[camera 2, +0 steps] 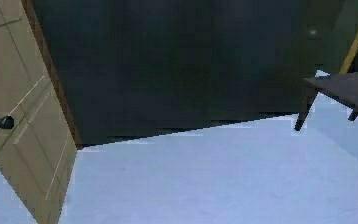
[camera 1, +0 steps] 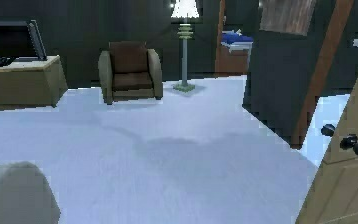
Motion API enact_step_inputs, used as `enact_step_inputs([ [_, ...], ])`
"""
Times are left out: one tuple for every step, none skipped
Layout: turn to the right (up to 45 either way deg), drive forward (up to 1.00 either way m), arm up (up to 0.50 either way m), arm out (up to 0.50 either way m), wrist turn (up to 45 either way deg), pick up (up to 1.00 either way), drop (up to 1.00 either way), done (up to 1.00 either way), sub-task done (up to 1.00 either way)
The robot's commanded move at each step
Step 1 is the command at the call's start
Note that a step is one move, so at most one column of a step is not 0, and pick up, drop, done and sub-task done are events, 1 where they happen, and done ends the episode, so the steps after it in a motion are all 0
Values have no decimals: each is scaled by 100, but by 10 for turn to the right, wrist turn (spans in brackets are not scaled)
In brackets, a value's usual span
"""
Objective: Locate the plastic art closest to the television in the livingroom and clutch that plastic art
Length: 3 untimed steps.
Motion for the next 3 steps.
enact_step_inputs([
  [-120, 0, 0, 0, 0, 0, 0, 0, 0],
  [0, 100, 0, 0, 0, 0, 0, 0, 0],
  [-30, 0, 0, 0, 0, 0, 0, 0, 0],
])
